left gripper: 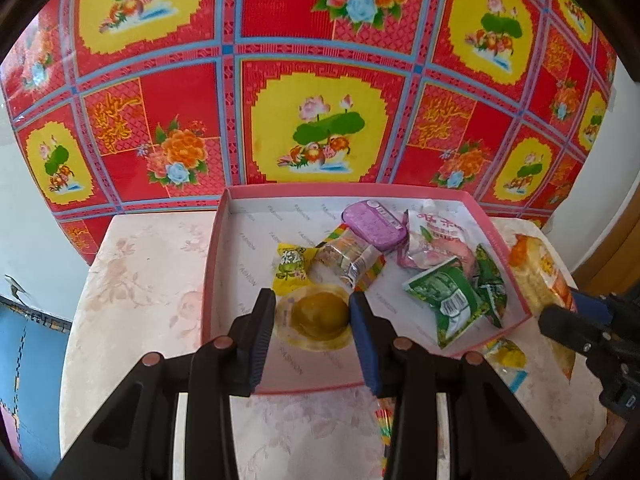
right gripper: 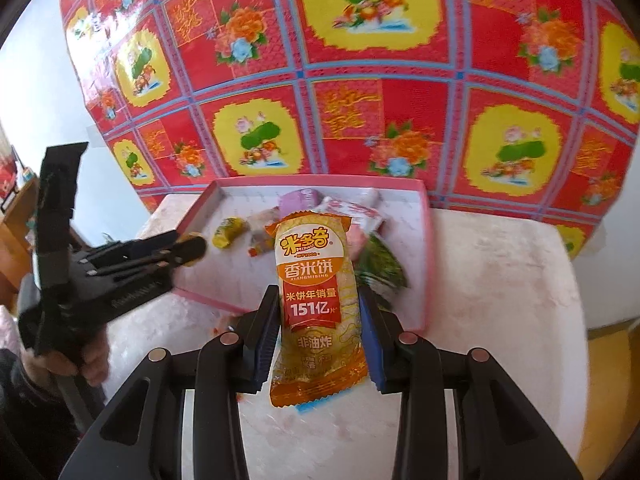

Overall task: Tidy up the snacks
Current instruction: 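Carry the round candy with the left tool while the right tool carries the cracker bag into the tray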

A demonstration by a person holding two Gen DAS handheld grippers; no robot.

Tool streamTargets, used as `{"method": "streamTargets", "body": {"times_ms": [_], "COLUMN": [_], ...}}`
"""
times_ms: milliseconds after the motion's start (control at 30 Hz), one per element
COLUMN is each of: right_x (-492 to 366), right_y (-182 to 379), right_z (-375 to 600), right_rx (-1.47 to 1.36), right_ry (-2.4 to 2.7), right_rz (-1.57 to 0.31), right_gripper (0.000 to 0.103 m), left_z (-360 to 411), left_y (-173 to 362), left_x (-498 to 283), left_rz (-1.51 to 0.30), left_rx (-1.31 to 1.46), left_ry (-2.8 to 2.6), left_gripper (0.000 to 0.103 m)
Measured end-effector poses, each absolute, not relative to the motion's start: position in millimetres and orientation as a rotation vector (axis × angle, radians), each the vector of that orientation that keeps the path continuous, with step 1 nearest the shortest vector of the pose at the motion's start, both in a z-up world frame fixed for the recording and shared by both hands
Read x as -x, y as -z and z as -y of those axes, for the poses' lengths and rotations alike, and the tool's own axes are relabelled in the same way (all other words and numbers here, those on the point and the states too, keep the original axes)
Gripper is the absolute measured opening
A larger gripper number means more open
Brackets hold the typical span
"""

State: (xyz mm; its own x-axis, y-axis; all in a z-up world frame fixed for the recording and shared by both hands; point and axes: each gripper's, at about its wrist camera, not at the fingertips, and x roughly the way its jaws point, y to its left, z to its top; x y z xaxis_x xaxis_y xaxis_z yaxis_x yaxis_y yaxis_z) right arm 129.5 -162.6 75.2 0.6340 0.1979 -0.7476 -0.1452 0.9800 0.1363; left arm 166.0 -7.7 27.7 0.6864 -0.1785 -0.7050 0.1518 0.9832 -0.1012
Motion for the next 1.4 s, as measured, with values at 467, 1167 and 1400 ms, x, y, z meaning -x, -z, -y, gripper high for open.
{"method": "streamTargets", "body": {"times_ms": [467, 1167, 1400], "right_x": [-176, -226, -228], "right_y": [-55, -19, -17], "right_z": [117, 114, 112], "right_rx": [-0.074, -0.089, -0.069], "right_ry": [-0.338, -0.292, -0.299], "right_rz": [-0.906, -0.964, -0.978], "right_gripper": [0.038, 0.038, 0.038], "left_z": [-5, 3, 9], "left_y": [3, 11, 12], "left_x": [-189, -197, -198], "left_rz": [-0.857, -0.844, -0.863], "left_rx": [0.094, 0.066, 0.046], "left_ry": [0.154, 0.159, 0.129], "left_gripper": [0.040, 0.046, 0.046]}}
